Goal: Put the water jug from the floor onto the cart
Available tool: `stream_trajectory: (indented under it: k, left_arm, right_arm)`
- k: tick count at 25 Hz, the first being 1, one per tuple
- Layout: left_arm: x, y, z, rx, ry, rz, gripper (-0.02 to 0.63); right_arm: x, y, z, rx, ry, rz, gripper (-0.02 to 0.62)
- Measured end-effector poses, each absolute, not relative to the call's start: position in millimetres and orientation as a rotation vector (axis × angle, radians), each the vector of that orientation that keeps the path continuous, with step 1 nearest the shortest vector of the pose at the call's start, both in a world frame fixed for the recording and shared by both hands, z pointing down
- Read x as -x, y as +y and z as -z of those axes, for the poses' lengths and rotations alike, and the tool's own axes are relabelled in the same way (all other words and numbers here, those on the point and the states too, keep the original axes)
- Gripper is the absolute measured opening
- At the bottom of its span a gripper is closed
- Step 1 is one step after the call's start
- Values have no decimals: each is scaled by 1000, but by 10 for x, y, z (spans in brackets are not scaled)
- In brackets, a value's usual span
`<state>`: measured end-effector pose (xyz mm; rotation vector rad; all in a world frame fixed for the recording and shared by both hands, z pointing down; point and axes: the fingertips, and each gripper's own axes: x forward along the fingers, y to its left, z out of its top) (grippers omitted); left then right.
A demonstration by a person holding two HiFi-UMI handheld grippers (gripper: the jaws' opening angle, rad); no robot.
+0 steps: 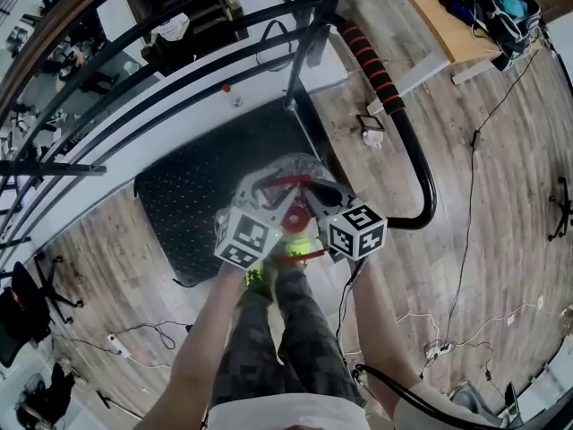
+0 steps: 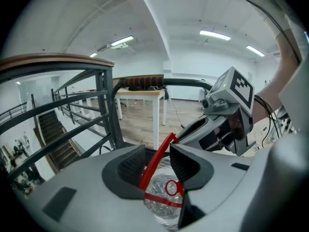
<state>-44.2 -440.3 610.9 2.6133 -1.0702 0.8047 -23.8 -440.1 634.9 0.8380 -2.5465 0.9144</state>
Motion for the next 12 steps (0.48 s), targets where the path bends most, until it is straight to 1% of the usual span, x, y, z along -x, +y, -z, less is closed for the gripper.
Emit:
stream_trajectory:
  k: [6, 12]
  left_arm:
    - [426, -4641, -6150, -2615, -1099, -831, 138]
    - [560, -4841, -6143, -2607, -1137, -804, 138]
  right_arm:
    - [175, -4658, -6413, -829, -2546, -919, 32]
    - [232, -4891, -6458, -870, -2539, -943, 32]
